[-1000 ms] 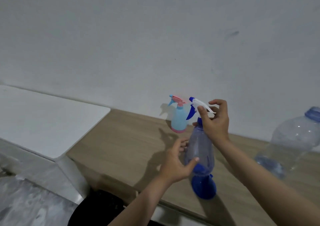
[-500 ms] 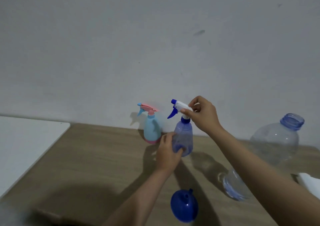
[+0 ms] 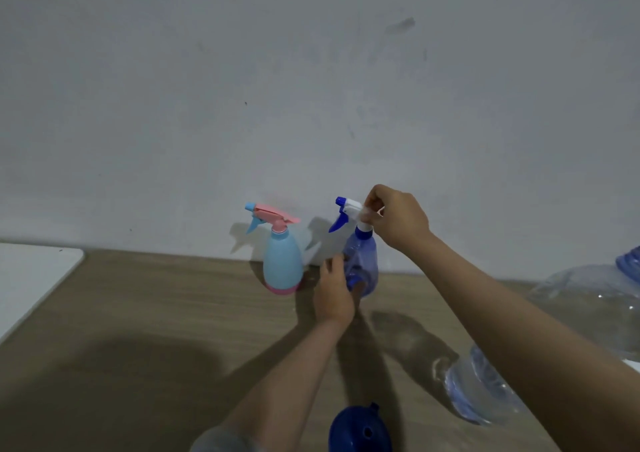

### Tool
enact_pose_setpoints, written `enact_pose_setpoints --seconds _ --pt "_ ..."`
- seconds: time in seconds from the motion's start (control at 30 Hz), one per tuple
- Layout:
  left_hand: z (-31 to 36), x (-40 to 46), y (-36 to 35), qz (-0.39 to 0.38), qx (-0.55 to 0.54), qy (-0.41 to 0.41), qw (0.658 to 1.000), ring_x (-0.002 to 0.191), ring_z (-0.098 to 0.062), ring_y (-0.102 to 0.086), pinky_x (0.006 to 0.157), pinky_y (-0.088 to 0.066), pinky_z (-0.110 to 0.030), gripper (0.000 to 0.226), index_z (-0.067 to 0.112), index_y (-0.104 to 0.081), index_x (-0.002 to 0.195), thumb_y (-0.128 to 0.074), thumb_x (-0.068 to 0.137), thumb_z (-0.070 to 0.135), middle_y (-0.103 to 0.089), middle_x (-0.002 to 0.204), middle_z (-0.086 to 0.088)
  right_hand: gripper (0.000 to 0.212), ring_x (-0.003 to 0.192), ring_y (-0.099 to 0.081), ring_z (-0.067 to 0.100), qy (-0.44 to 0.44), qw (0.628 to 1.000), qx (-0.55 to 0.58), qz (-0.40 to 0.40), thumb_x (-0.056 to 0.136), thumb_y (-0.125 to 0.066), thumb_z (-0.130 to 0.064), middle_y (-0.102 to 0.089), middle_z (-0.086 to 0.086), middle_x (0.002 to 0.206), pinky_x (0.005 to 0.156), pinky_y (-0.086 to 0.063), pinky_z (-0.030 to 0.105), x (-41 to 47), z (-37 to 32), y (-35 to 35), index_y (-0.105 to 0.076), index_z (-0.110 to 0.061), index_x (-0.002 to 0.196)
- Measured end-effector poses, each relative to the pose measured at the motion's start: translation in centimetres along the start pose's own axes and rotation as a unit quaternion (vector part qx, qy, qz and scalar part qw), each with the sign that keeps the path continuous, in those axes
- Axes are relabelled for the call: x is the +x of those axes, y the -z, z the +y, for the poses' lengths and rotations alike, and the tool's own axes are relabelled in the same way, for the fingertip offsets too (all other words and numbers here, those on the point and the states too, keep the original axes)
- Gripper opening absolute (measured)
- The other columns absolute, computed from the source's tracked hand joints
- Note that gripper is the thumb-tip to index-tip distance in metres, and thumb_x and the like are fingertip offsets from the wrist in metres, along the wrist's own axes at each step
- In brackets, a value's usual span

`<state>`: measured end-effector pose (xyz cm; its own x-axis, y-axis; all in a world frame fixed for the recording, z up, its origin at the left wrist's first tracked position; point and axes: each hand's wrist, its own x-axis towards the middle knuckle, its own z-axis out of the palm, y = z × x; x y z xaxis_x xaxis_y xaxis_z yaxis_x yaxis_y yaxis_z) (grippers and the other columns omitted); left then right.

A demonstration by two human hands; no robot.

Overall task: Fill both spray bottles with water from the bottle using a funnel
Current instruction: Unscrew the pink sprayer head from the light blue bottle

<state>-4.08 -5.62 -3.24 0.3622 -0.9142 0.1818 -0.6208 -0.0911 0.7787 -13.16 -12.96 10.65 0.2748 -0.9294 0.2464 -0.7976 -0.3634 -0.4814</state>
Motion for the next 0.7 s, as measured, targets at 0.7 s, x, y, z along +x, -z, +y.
enact_pose_setpoints --seconds 0.7 --pt "-6.1 0.9 9.5 0.106 0.016 0.072 0.992 0.110 -0.018 -0.055 0.079 -0.055 -0.027 0.066 0.022 -0.042 0.126 -0.080 0.072 0.029 -0.055 0.122 0.001 0.025 0.106 -0.060 0.020 0.111 0.983 0.141 0.043 0.094 -0.057 -0.018 -0.062 0.005 0.119 0.080 -0.046 0.020 -1.1 -7.1 -11.1 -0.059 -0.015 0.119"
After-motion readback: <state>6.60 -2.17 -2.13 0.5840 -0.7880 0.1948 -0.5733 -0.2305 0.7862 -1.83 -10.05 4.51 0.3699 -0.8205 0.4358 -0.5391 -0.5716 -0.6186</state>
